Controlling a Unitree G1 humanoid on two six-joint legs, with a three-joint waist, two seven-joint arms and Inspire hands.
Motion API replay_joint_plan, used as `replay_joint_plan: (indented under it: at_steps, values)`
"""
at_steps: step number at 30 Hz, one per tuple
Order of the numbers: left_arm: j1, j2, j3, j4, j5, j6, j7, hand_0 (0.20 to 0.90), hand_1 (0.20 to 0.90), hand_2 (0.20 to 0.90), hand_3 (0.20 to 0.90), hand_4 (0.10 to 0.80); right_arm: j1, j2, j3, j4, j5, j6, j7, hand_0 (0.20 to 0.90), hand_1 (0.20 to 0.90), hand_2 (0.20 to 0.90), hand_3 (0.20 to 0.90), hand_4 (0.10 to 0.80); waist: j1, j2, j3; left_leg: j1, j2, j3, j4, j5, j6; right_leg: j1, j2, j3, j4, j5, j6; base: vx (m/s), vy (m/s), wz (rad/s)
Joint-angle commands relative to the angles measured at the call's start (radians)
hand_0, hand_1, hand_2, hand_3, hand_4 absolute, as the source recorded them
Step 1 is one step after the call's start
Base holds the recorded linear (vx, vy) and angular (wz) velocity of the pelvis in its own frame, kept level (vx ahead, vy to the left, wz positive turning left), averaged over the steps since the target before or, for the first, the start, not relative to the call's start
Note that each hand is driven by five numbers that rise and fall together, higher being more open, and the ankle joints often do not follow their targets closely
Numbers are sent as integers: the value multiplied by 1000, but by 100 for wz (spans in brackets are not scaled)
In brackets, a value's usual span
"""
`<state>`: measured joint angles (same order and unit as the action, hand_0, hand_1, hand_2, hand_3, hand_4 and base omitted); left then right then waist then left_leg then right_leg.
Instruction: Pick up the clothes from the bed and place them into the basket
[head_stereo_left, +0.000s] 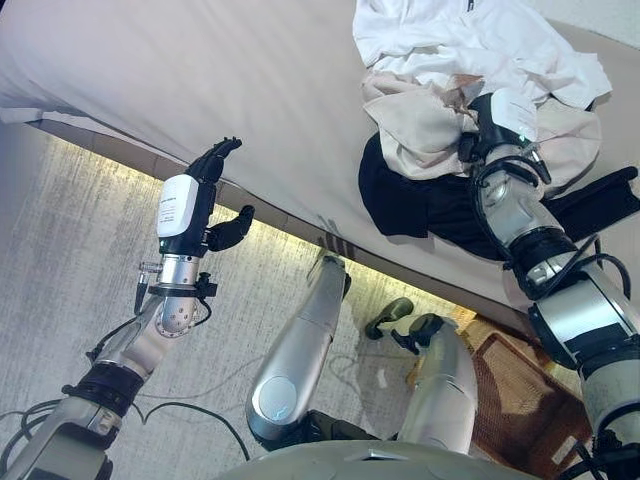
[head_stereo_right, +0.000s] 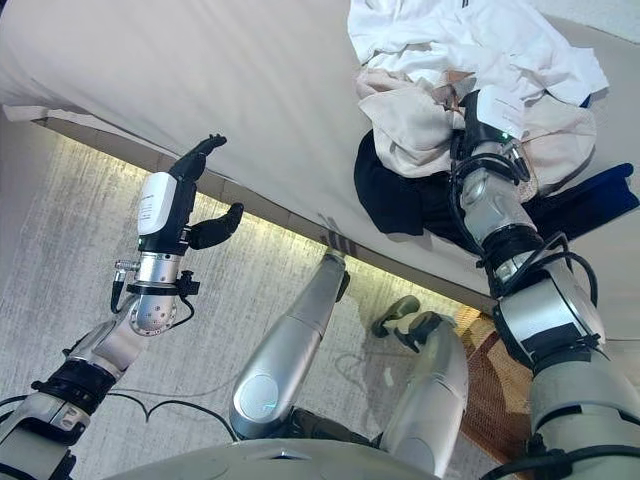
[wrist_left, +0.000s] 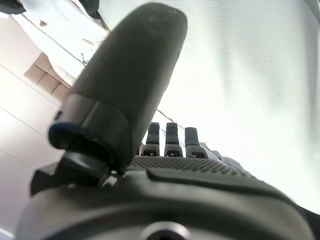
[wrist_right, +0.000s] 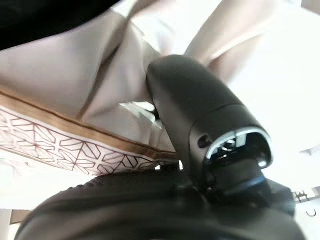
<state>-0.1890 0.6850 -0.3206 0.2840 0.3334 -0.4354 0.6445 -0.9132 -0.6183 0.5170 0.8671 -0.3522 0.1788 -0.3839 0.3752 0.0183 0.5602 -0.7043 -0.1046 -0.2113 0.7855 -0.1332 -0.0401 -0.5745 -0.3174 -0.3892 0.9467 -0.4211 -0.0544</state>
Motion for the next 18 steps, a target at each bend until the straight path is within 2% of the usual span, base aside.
replay_joint_plan:
  at_steps: [1,3,9,10,11,18]
  values:
    - [30,24,88,-121,-20,-45,3,900,900,900,900,800,2,-46,-16,-104,13,-35,-46,300,300,300,200,100,-7,-4,-40,131,-21,111,-3,-106,71,159,98,-15,-86,103,12,65,0,-1]
    - [33,23,88,-119,-19,-45,-4,900,900,900,900,800,20,-45,-23,-114,9,-38,-51,300,300,300,200,100,-11,-8,-41,154,-15,113,-16,-106,68,187,100,-13,-109,110,13,54,3,-8]
    - [63,9,88,-93,-24,-23,-52,900,900,900,900,800,137,-60,-63,-193,0,-32,-51,300,300,300,200,100,-51,-42,-83,289,29,137,-110,-108,54,333,118,13,-274,158,27,77,33,-22]
    - [68,3,85,-84,-32,-11,-52,900,900,900,900,800,162,-70,-70,-219,-5,-29,-43,300,300,300,200,100,-67,-46,-100,314,40,151,-158,-71,56,357,122,15,-331,196,21,-6,112,-48]
    - [69,-1,83,-79,-34,-6,-49,900,900,900,900,800,176,-75,-76,-232,-10,-26,-41,300,300,300,200,100,-77,-49,-107,329,45,156,-174,-67,55,370,124,22,-351,204,24,-17,134,-58]
    - [27,-30,52,-31,-54,64,-78,900,900,900,900,800,266,-118,-134,-283,-40,-57,-26,300,300,300,200,100,-170,-72,-165,445,84,221,-246,-82,61,458,154,106,-498,254,55,28,60,-37]
